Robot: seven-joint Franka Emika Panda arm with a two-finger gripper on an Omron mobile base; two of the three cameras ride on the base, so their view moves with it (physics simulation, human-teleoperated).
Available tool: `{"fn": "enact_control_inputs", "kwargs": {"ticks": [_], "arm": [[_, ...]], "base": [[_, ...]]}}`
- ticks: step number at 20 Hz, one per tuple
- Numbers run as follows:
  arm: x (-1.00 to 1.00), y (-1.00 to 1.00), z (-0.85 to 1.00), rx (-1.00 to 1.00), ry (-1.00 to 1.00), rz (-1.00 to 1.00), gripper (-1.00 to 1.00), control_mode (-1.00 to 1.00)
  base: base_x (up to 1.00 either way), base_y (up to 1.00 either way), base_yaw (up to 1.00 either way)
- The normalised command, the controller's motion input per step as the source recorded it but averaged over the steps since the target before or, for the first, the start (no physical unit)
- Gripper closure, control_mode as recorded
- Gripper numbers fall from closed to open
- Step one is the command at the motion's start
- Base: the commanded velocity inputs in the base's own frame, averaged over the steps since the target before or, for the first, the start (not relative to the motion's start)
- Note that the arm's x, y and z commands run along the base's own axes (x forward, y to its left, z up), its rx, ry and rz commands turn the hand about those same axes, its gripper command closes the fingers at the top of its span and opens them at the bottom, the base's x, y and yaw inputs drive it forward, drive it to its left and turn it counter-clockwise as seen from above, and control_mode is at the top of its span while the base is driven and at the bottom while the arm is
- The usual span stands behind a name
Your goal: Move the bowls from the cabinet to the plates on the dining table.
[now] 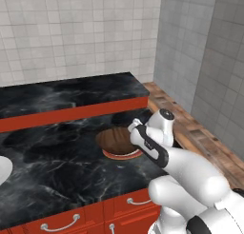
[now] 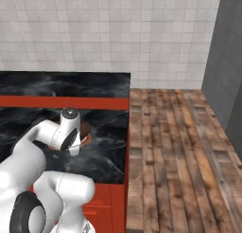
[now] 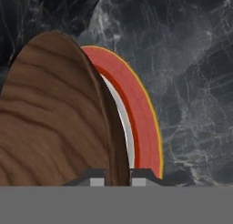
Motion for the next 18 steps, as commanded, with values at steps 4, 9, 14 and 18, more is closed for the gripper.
{"fn": "enact_control_inputs", "kwargs": {"ticks": [4, 9, 14, 18], "arm": [[0.01, 0.00, -0.29, 0.00, 0.00, 0.00, 1.00, -1.00], [0.00, 0.00, -0.01, 0.00, 0.00, 0.00, -1.00, -1.00], [0.00, 0.00, 0.00, 0.00, 0.00, 0.00, -1.00, -1.00], [0.00, 0.00, 0.00, 0.00, 0.00, 0.00, -1.00, -1.00]], "base": [[0.00, 0.00, 0.00], [0.00, 0.00, 0.00], [0.00, 0.00, 0.00], [0.00, 0.00, 0.00]]}}
